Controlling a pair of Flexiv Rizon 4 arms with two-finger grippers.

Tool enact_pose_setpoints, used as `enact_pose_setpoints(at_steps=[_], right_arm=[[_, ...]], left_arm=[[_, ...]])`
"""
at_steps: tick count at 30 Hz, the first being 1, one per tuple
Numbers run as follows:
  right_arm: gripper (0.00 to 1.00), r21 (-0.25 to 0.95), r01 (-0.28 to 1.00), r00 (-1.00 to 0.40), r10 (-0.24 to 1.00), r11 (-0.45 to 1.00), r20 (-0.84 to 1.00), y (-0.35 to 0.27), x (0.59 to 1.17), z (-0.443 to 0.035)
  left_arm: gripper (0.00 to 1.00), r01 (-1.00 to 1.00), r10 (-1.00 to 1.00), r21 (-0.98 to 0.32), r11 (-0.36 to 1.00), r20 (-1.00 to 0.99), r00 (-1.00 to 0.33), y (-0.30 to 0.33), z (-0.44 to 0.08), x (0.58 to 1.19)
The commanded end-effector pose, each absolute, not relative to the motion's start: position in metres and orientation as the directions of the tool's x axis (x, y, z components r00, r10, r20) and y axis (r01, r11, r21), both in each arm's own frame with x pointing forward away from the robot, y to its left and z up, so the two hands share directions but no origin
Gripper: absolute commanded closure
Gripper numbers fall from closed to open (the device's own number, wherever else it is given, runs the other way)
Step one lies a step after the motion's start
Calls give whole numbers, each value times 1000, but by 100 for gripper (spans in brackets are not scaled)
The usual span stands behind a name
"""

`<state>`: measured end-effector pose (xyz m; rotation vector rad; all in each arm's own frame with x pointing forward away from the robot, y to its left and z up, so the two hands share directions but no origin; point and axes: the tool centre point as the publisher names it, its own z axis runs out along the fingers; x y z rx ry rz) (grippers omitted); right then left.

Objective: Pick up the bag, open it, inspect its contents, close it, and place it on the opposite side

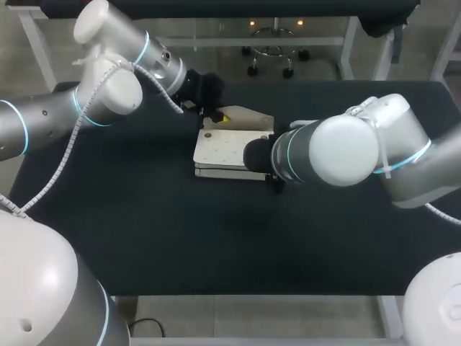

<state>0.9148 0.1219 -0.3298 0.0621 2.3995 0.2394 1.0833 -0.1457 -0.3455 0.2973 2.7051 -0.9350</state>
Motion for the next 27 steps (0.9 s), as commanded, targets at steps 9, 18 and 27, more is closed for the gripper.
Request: enact_pose_setpoints(at_steps=[9,18,27], right_arm=[[100,169,-16,-739,102,985,-665,116,907,-289],[100,164,42,-763,138,986,-631,112,918,-276],[100,164,42,-763,138,986,-631,112,918,-276]], left_arm=[[100,275,97,-579,768,-320,-943,-133,-317,1074],[100,275,97,-579,768,-320,-943,-133,-317,1074],[100,275,97,-579,768,-320,-943,-133,-317,1074]])
